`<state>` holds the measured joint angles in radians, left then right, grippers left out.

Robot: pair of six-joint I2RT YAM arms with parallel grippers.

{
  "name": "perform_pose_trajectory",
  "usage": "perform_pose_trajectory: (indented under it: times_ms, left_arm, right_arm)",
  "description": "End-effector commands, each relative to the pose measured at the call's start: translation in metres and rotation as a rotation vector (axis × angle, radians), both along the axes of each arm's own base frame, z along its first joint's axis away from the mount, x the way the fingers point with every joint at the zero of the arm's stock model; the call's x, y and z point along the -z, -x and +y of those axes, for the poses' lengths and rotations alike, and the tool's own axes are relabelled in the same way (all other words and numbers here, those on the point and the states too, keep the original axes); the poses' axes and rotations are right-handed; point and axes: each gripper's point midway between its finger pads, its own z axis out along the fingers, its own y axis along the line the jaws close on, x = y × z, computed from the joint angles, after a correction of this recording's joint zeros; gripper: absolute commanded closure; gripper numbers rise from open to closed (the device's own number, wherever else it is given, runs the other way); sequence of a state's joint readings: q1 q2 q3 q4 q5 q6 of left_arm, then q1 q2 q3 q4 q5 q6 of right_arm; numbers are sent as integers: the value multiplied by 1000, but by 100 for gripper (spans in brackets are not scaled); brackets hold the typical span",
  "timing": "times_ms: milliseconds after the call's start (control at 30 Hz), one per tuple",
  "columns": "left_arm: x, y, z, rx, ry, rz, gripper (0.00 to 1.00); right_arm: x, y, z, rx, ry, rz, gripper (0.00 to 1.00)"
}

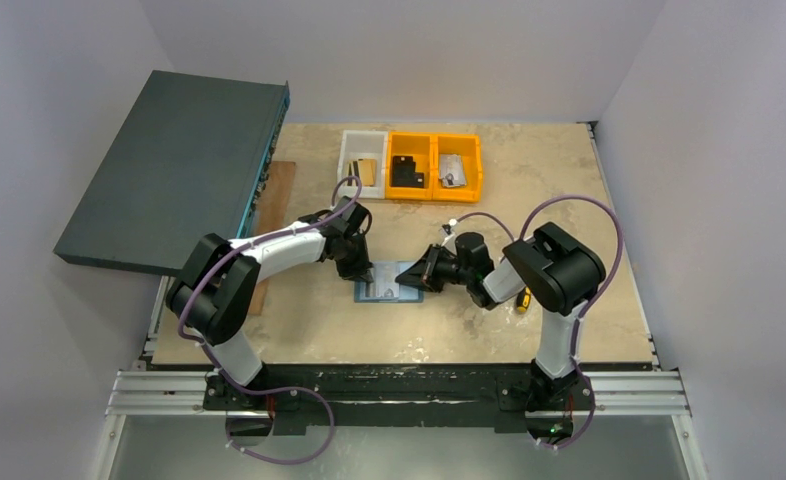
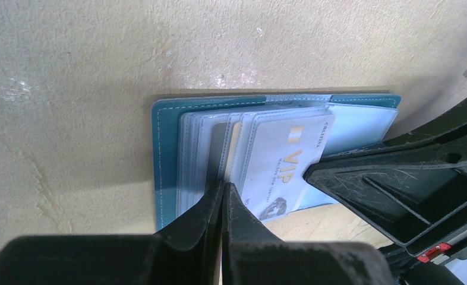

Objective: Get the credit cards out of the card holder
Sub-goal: Remove the credit card from the card holder.

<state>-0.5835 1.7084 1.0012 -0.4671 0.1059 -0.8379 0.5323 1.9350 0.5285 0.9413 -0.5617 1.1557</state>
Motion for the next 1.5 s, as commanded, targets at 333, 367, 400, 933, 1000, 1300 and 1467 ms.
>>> perform_pose_trajectory:
  times_ms: [333,367,400,933,1000,1300,1467]
  left_arm:
    - [42,36,44,-17,-194,133,100]
    - [42,36,43,-17,-193,132,100]
    - [42,36,44,-18,-194,133,100]
    - [28,30,34,12,-138,83,100]
    - [16,26,28,34,-104,55,100]
    - [-48,16,4,117,10,-97,78]
    - [-74,9,-15,158,72,-156,77]
  right_arm:
    - [18,-11,-36,107,200,3,100]
    - [19,-11,-37,109,210,-1,100]
    - [18,-11,-38,111,217,-3,100]
    - [8,-11,-36,84,221,-26,100]
    - [10,-10,-36,81,222,-24,100]
    - [12,-11,-34,73,216,-24,100]
    - [13,-12,-34,71,221,-21,100]
